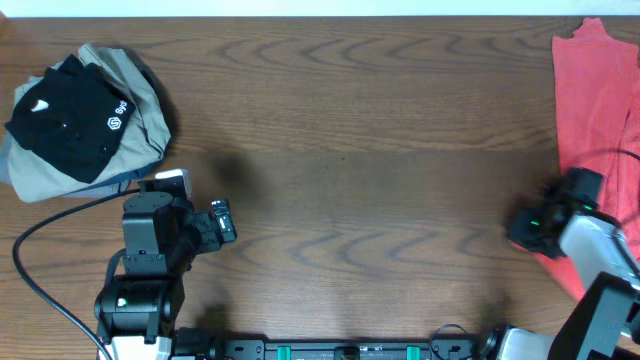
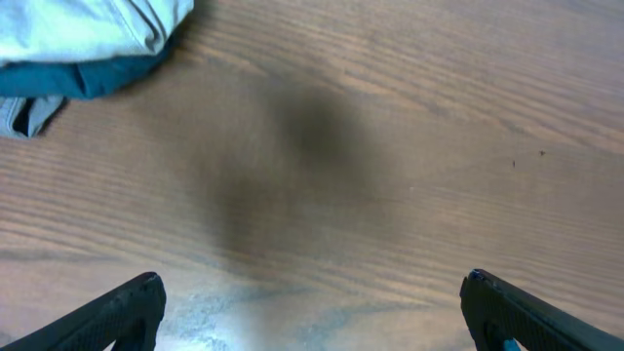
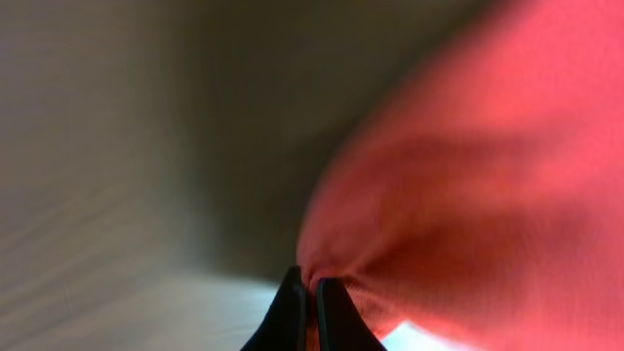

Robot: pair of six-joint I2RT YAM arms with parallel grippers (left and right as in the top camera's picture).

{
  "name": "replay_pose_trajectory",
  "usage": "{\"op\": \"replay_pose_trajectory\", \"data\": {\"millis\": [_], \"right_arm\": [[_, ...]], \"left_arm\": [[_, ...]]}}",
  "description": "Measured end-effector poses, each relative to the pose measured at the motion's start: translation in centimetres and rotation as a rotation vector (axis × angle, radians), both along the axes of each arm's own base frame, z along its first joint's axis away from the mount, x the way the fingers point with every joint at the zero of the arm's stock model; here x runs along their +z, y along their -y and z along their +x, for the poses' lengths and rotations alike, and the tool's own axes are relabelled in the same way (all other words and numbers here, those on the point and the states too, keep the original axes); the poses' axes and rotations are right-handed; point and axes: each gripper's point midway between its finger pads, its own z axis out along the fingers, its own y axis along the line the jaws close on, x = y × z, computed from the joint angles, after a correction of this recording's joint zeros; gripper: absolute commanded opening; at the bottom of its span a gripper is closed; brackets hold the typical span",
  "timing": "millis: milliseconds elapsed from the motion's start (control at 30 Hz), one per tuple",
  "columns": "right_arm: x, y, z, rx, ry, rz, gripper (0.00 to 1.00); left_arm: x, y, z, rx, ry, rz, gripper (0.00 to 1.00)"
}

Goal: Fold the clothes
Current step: 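Drag the coral T-shirt with the right gripper toward table center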

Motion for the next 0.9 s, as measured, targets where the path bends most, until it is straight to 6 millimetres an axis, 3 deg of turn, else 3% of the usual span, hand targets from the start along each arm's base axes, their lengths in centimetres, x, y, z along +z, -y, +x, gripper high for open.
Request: {"op": "replay_pose_trajectory", "data": {"millis": [167, 267, 300, 333, 400, 433, 500, 567, 633, 733, 900], "right_arm": [[3.2, -13.1, 4.5, 0.471, 0.275, 0.241, 0.01], [7.4, -20.6, 7.6, 0.671, 0.537, 0.313, 0.01], [9.1, -23.1, 8.2, 0.724, 0.625, 0.335, 0.08], [10.5, -25.1, 8.5, 0.755, 0.689, 0.355, 0.28], [12.3, -28.1, 8.1, 0.798, 0.757, 0.375, 0.97], [12.6, -29.0, 7.7, 0.806, 0.763, 0.375, 0.99], [11.9, -29.2, 7.5, 0.779, 0.727, 0.341, 0.99], [10.0, -27.5, 7.4, 0.707, 0.637, 0.262, 0.99], [7.6, -24.6, 7.1, 0.621, 0.519, 0.167, 0.99], [5.3, -18.5, 6.3, 0.461, 0.367, 0.01, 0.99], [6.8, -10.6, 5.2, 0.262, 0.31, -0.149, 0.99]], "left_arm": [[0.9, 0.0, 0.9, 0.0, 0.052, 0.0, 0.98], [1.7, 0.0, 1.5, 0.0, 0.092, -0.001, 0.98], [1.9, 0.0, 1.7, 0.0, 0.104, -0.001, 0.98], [2.1, 0.0, 1.9, 0.0, 0.115, -0.001, 0.97], [2.6, 0.0, 2.3, 0.0, 0.138, -0.001, 0.98], [2.8, 0.0, 2.4, 0.0, 0.146, -0.002, 0.98], [3.0, 0.0, 2.5, 0.0, 0.158, -0.002, 0.98], [3.1, 0.0, 2.6, 0.0, 0.161, -0.002, 0.98], [3.1, 0.0, 2.6, 0.002, 0.163, -0.004, 0.98], [3.4, 0.1, 2.9, 0.021, 0.176, -0.034, 0.98], [3.3, 1.1, 3.9, 0.044, 0.173, -0.148, 0.98]]}}
